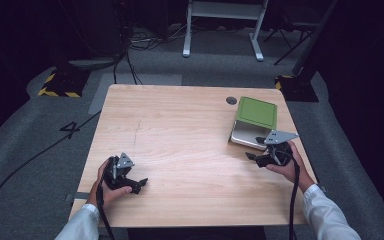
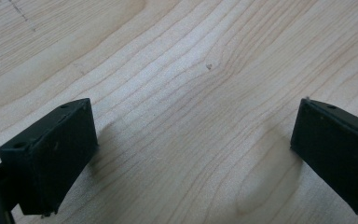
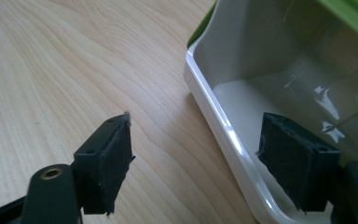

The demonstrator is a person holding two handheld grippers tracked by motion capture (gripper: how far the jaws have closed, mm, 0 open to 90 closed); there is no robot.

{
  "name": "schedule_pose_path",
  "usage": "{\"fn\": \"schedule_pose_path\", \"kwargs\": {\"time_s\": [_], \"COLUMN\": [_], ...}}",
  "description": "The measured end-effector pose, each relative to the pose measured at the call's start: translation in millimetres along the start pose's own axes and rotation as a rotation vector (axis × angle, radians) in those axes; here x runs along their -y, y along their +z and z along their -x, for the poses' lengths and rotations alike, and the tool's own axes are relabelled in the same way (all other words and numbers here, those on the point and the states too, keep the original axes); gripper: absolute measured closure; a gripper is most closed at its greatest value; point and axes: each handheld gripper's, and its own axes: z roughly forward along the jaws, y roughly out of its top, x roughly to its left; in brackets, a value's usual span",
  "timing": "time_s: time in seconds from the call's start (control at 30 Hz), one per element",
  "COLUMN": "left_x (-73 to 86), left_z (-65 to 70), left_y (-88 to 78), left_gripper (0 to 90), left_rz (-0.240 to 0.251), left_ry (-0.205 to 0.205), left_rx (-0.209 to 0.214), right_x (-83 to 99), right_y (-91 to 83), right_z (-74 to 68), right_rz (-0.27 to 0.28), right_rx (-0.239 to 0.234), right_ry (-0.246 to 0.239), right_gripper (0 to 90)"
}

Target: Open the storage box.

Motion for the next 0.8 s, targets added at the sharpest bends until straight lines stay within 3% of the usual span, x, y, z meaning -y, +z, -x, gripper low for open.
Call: {"fn": "schedule_pose_path", "kwargs": {"time_s": [0.1,0.23,0.57,0.8], "left_x": [0.0,0.0,0.1,0.1], "left_z": [0.1,0.1,0.0,0.1], "left_y": [0.1,0.1,-0.2,-0.1], "left_gripper": [0.5,0.5,0.5,0.5], "left_rz": [0.002,0.002,0.000,0.001], "left_ry": [0.000,-0.001,0.002,0.000], "left_rx": [-0.002,-0.002,-0.004,-0.003], "right_x": [1.6,3.5,8.8,10.1], "right_y": [5.3,12.2,16.9,11.3], "right_z": [3.3,7.6,17.3,16.4], "right_rz": [-0.012,-0.023,-0.034,-0.043], "right_rx": [0.017,-0.010,0.003,-0.014], "right_ry": [0.003,0.016,0.019,-0.025], "right_gripper": [27.4,37.1,57.5,67.7]}}
